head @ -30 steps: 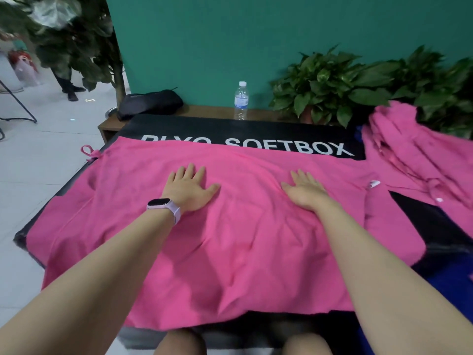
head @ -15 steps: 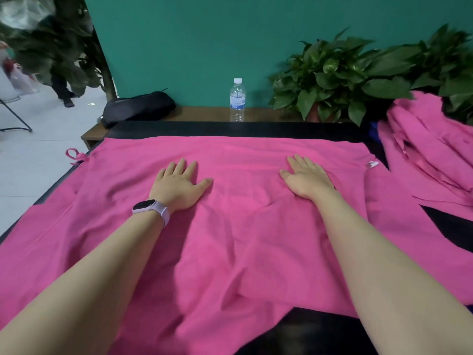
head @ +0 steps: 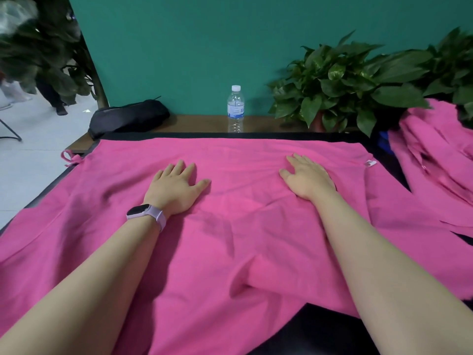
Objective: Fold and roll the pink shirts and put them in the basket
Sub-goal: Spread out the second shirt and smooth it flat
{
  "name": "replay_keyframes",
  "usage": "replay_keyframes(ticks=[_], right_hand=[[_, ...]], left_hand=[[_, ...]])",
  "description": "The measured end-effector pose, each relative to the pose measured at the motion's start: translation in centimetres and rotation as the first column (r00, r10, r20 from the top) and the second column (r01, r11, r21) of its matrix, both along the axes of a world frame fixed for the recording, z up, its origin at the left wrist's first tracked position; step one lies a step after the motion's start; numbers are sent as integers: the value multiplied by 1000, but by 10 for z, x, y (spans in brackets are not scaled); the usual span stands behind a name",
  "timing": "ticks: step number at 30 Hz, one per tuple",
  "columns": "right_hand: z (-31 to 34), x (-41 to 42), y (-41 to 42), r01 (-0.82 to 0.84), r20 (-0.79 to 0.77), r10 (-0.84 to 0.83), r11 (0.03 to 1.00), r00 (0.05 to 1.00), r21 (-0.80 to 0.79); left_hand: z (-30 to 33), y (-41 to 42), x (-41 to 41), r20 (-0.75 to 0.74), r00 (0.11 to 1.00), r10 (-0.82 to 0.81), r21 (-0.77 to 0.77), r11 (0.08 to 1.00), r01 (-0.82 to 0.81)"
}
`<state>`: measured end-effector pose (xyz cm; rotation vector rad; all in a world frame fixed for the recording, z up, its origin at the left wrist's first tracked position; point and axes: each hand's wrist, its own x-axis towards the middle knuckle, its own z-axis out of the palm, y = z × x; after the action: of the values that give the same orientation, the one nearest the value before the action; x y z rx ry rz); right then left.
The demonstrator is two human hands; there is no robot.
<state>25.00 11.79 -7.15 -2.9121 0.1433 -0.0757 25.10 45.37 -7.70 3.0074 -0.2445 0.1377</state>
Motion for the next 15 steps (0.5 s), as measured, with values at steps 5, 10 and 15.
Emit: replay_keyframes(ticks=[5, 10, 15], right_hand=[[14, -34, 12, 31, 299, 1, 994, 954, -105], [26, -91, -14, 101, 316, -85, 994, 945, -35], [36, -156, -68, 340, 288, -345, 938, 893, 70]], left_hand=[[16, -10, -29, 262, 964, -50, 9, 999, 50], [17, -23, -61, 174, 982, -71, 91, 994, 56], [6, -75, -95, 85, 945, -315, -66, 945, 321]])
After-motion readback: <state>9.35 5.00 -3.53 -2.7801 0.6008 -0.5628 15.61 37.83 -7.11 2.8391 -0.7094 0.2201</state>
